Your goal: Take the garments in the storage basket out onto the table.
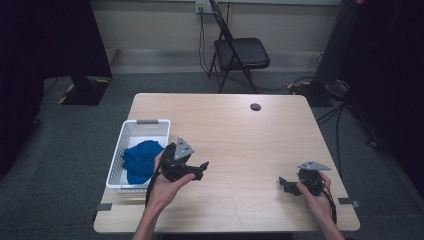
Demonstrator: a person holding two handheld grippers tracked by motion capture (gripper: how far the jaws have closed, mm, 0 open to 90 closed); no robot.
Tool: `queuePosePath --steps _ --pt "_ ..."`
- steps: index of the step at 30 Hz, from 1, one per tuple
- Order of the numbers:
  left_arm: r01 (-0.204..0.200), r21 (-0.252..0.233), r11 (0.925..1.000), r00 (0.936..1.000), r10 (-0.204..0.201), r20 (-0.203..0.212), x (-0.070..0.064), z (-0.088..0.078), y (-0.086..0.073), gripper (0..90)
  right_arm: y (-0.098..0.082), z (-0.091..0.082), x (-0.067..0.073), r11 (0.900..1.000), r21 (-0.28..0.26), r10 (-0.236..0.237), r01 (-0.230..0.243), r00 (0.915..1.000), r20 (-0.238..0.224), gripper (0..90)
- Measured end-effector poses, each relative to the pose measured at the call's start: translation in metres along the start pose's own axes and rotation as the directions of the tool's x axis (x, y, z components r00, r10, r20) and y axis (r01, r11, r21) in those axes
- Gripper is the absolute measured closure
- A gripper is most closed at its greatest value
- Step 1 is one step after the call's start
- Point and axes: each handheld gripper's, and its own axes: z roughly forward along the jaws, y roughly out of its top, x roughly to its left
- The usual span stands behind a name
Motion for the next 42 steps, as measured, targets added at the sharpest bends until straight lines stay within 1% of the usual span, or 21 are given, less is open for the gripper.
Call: queuePosePath --steps 6,9,13,15,18,21,24,28,35,37,38,40,41,42 --pt "0.010 0.007 0.9999 0.9999 -0.010 -0.013 0.012 -0.008 -0.001 16.1 0.000 0.000 0.000 1.000 0.001 -0.001 0.001 1.0000 -0.002 7.2" --pt "0.017 -0.001 0.9998 0.9996 -0.017 -0.023 0.018 -0.015 -0.001 16.1 0.000 0.000 0.000 1.000 0.001 -0.001 0.001 1.0000 -0.003 7.2" --pt "0.038 -0.021 0.9991 0.9985 -0.039 -0.040 0.027 -0.024 -0.003 16.1 0.000 0.000 0.000 1.000 0.001 -0.002 0.002 1.0000 -0.003 7.2" --pt "0.043 -0.018 0.9989 0.9979 -0.044 -0.047 0.031 -0.027 -0.004 16.1 0.000 0.000 0.000 1.000 0.001 -0.002 0.002 1.0000 -0.003 7.2" --pt "0.059 -0.013 0.9982 0.9972 -0.059 -0.045 0.039 -0.031 -0.007 16.3 0.000 0.000 0.000 1.000 0.001 -0.002 0.002 1.0000 -0.003 7.2" --pt "0.078 -0.022 0.9967 0.9945 -0.080 -0.068 0.047 -0.037 -0.010 16.5 0.000 0.000 0.000 1.000 0.001 -0.002 0.002 1.0000 -0.003 7.2" --pt "0.089 -0.032 0.9955 0.9926 -0.091 -0.080 0.053 -0.042 -0.012 16.5 0.000 0.000 0.000 1.000 0.001 -0.003 0.003 1.0000 -0.004 7.2" --pt "0.096 -0.052 0.9940 0.9870 -0.102 -0.124 0.060 -0.048 -0.015 16.4 0.000 0.000 0.000 1.000 0.001 -0.003 0.003 1.0000 -0.004 7.2" --pt "0.115 -0.079 0.9902 0.9824 -0.125 -0.139 0.071 -0.058 -0.019 15.8 0.000 0.001 0.000 1.000 0.001 -0.005 0.005 1.0000 -0.005 7.2" --pt "0.115 -0.073 0.9908 0.9812 -0.124 -0.148 0.075 -0.060 -0.019 15.8 0.000 0.001 0.000 1.000 0.001 -0.005 0.005 1.0000 -0.005 7.2" --pt "0.112 -0.060 0.9919 0.9820 -0.120 -0.145 0.078 -0.061 -0.019 15.8 0.000 0.001 0.000 1.000 0.000 -0.005 0.005 1.0000 -0.005 7.2" --pt "0.122 -0.060 0.9906 0.9789 -0.131 -0.157 0.082 -0.064 -0.020 16.0 0.000 0.001 0.000 1.000 0.001 -0.005 0.005 1.0000 -0.005 7.3" --pt "0.120 -0.061 0.9909 0.9787 -0.128 -0.160 0.083 -0.066 -0.021 15.9 0.001 0.001 0.000 1.000 0.000 -0.006 0.006 1.0000 -0.006 7.2" --pt "0.126 -0.064 0.9899 0.9772 -0.135 -0.163 0.085 -0.068 -0.022 16.0 0.001 0.001 0.000 1.000 0.000 -0.007 0.007 1.0000 -0.006 7.2"
